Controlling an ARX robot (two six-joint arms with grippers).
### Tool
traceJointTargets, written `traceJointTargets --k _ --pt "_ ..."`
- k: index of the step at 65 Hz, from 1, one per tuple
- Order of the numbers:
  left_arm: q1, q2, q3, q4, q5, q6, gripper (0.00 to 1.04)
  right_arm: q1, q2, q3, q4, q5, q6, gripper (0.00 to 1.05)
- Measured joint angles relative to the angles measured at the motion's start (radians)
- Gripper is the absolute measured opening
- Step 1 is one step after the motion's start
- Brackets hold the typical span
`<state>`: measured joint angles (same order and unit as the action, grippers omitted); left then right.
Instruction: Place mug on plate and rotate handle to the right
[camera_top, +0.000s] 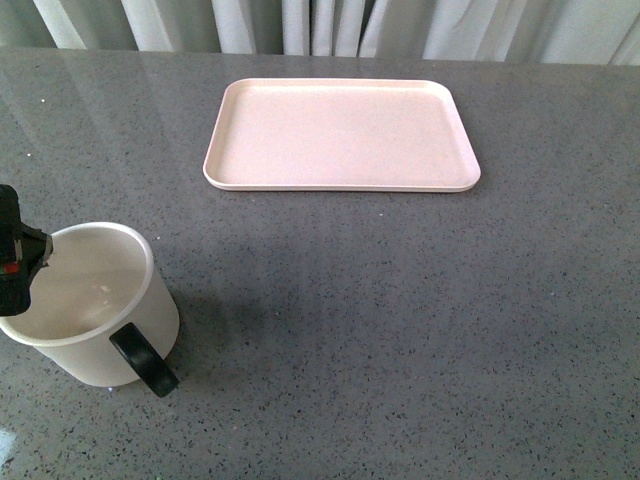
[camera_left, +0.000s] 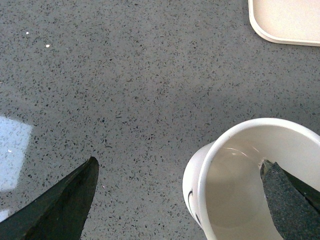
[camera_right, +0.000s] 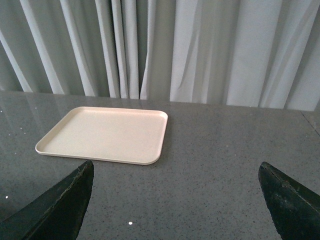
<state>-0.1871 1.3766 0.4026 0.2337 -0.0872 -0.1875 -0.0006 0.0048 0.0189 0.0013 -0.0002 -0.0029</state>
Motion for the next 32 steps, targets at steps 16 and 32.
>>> traceJointTargets --k 16,32 --pt "-0.015 0.069 0.007 0.022 0.02 -0.001 0.96 0.0 0.0 0.0 0.0 0.0 0.0 0.96" --pt "-0.016 0.09 0.026 0.013 0.036 0.007 0.94 0.0 0.0 0.0 0.0 0.0 0.0 0.96"
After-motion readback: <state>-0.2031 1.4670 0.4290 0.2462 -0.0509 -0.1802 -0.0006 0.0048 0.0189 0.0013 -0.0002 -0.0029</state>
